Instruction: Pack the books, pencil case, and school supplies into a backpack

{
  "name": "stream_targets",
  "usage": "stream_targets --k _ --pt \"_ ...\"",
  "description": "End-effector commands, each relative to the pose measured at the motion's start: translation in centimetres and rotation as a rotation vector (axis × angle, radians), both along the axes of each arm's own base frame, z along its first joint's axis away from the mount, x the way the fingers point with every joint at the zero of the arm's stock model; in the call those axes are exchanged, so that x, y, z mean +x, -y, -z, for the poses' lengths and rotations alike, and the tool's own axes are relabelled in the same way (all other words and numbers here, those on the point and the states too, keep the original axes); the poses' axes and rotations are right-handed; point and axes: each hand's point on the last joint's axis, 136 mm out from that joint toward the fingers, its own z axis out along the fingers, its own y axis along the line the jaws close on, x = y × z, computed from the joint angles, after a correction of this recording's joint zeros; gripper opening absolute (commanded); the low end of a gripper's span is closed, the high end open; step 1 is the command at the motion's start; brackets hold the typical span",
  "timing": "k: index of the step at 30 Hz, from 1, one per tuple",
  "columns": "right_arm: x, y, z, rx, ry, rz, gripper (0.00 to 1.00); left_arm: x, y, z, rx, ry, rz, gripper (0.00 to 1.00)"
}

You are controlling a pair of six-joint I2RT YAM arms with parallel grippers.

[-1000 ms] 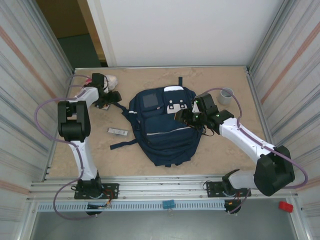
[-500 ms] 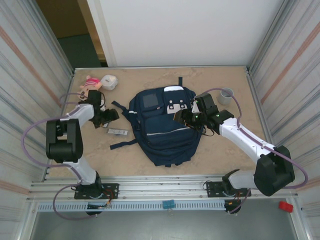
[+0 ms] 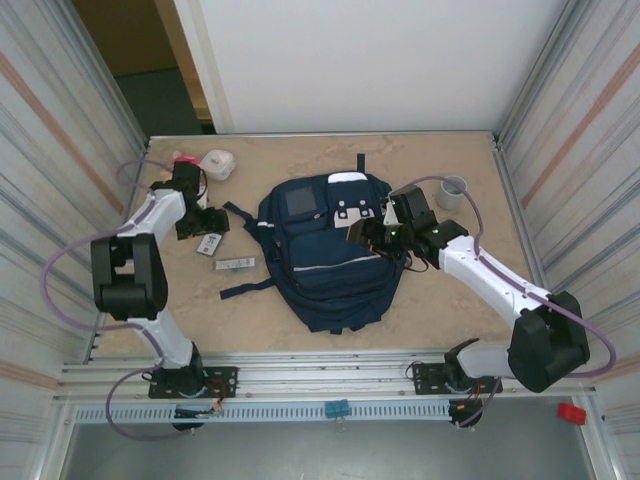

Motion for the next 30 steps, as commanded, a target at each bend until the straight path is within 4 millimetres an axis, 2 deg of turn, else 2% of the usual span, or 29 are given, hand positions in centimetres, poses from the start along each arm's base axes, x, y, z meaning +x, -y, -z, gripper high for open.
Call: stream_targets --k 1,9,15,18,25,30 --pt "0.5 -0.5 -2.2 0.018 0.066 -0.026 0.61 -0.9 -0.5 1.4 0.053 -0.108 0.098 0.80" --pt "0.5 -0.5 -2.0 0.016 0.057 -0.023 0.60 0.9 -0.4 3.4 0.045 -0.137 0.101 0.81" --pt "0.5 -0.5 -1.8 0.014 0.054 -0.020 0.60 1.6 -0.9 4.7 0.070 -0.157 0.097 0.73" --pt "0.6 -0.6 -1.9 0.016 0.052 -0.023 0.60 1.6 -1.0 5.2 0.076 -0.166 0.086 0.68" --pt "0.5 -0.6 -1.8 0.017 0.048 -0.026 0.60 1.2 -1.5 5.8 0.105 -0.175 0.063 0.66" --pt "0.4 -0.5 -1.9 0.015 0.053 -0.023 0.60 1.1 -2.0 6.3 0.133 -0.188 0.058 0.70"
